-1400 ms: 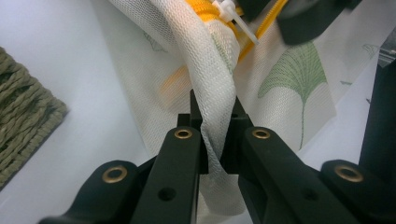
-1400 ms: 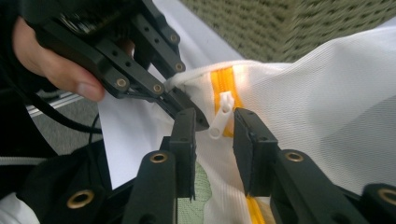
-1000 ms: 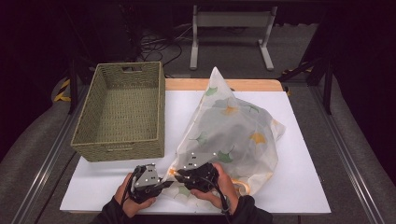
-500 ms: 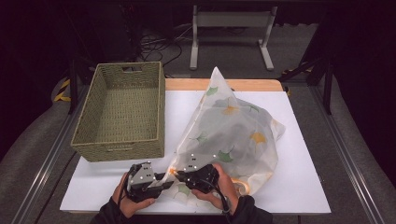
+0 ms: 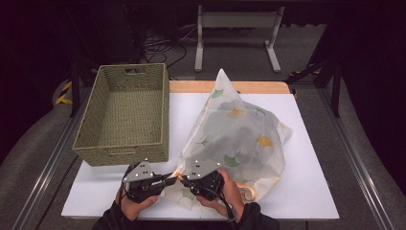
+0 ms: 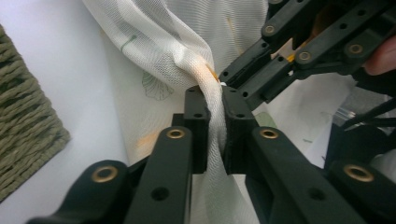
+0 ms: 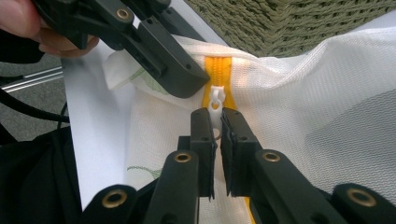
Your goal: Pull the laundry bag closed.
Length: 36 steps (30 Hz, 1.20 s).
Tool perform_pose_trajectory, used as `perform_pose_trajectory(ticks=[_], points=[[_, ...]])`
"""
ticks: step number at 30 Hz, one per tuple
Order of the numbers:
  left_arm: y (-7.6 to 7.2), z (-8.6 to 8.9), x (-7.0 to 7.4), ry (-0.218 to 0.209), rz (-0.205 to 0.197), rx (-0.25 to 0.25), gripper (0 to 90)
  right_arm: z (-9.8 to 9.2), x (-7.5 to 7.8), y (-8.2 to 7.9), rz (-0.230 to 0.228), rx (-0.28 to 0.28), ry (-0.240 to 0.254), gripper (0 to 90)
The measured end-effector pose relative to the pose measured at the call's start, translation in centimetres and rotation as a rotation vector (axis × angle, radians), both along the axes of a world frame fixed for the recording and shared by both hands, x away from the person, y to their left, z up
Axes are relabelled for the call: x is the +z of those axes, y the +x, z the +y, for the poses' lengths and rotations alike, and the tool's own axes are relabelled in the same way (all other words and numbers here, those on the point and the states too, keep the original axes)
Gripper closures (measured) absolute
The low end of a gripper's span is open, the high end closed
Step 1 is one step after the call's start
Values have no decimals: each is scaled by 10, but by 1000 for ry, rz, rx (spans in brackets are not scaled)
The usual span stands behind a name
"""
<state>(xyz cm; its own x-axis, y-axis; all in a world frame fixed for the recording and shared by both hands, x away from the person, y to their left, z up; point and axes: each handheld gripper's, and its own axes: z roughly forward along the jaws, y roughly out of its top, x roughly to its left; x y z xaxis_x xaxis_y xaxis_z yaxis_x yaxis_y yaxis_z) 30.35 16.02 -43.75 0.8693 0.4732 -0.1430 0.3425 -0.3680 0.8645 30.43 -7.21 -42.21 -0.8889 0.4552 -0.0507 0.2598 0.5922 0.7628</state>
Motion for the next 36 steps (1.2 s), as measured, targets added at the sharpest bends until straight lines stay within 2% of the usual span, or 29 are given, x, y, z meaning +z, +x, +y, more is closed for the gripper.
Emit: perform_pose_trajectory(ticks=[7, 11, 13, 14, 17, 21, 29, 32, 35, 36], points=[[-4, 4, 7, -38, -32, 27, 859, 3, 6, 2, -12, -4, 18, 844], [-3, 13, 11, -57, -52, 56, 861, 7, 6, 3, -15, -1, 7, 844], [-3, 14, 10, -47, -57, 60, 861, 7, 5, 4, -9, 0, 3, 845], [-4, 14, 9, -45, -43, 64, 861, 7, 5, 4, -6, 1, 1, 844], [-3, 16, 11, -30, -70, 81, 862, 4, 3, 4, -16, 5, -36, 845], [-2, 21, 12, -31, -77, 99, 863, -3, -1, 5, -2, 1, -57, 845], [1, 33, 16, -61, -82, 161, 865, -21, 5, 2, -3, -23, -113, 845], [2, 35, 15, -45, -84, 159, 864, -34, 3, 0, 25, -41, -144, 845], [1, 32, 13, -28, -79, 145, 864, -47, 5, -8, 20, -36, -160, 845], [1, 32, 12, -12, -90, 134, 864, -51, 7, -11, 21, -35, -161, 845]])
